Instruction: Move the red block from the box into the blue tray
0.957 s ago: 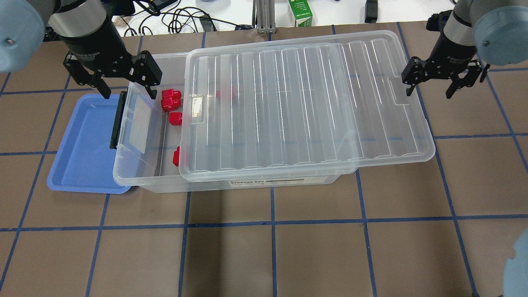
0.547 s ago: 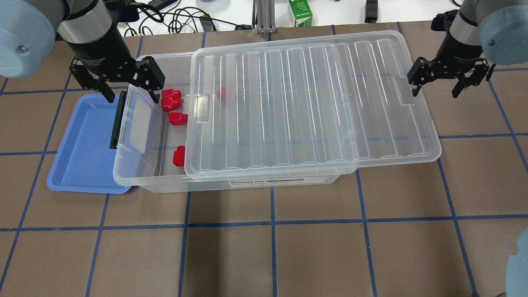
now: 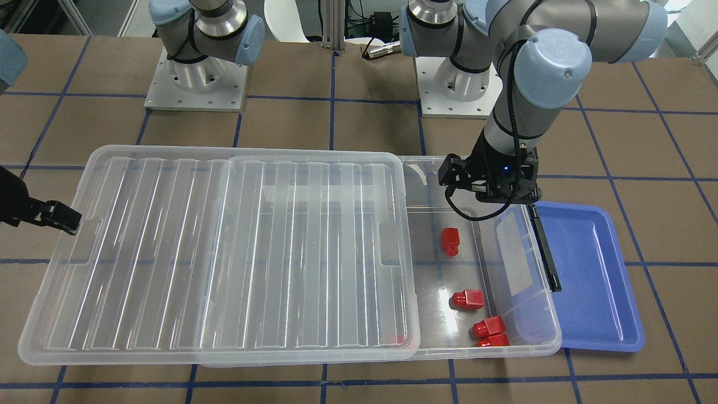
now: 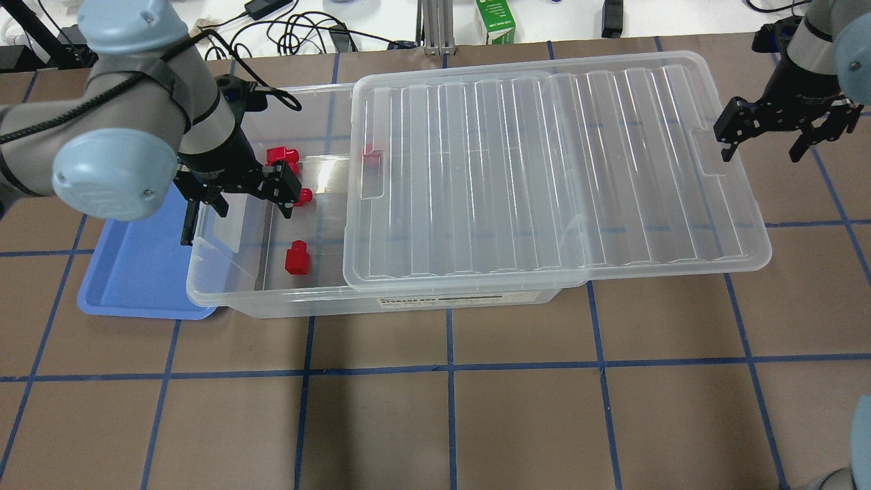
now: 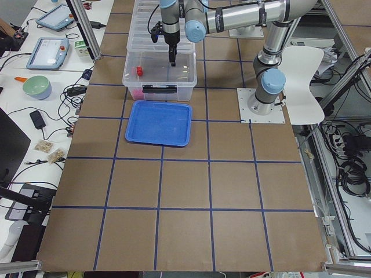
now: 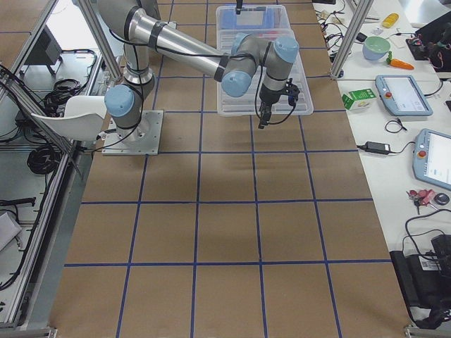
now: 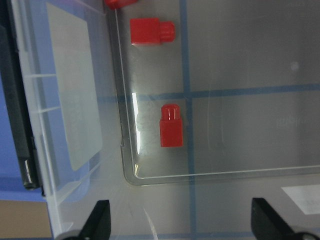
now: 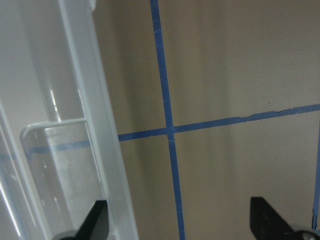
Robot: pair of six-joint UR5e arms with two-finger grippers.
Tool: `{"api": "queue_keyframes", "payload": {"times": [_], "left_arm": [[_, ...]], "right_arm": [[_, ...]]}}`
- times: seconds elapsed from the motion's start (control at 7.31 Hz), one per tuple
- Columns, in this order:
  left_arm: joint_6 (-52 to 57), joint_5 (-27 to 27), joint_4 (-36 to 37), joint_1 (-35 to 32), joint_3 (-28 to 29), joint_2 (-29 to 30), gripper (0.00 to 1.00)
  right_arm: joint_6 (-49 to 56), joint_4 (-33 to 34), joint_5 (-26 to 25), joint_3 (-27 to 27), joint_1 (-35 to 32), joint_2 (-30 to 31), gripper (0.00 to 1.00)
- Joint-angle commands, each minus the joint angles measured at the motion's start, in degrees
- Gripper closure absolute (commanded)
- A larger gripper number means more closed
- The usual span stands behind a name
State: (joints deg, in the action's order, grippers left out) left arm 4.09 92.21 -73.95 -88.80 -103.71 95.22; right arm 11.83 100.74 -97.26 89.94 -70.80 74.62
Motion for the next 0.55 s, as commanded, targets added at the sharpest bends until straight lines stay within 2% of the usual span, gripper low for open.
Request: {"api": "queue_keyframes", "payload": {"times": [0.0, 0.14, 0.27, 0.41], "left_arm": [[0.1, -0.9, 5.9, 0.0, -3.9, 1.5, 0.00], [0.0, -3.7, 6.7, -0.1, -4.0, 2.4, 0.00], [0.3, -3.8, 7.2, -0.1, -4.6, 2.9, 0.00], [0.7, -3.5, 9.7, -0.1, -6.4, 3.3, 0.00]], "right_arm": [[0.3, -0.1, -0.4, -1.6, 0.0, -0.3, 0.00], [0.2, -0.6, 0.1, -2.1, -0.3, 0.1, 0.00], [0.2, -1.9, 0.3, -2.8, -0.7, 0.6, 0.00], [0.1, -4.7, 3.0, -3.4, -0.9, 2.4, 0.00]]}}
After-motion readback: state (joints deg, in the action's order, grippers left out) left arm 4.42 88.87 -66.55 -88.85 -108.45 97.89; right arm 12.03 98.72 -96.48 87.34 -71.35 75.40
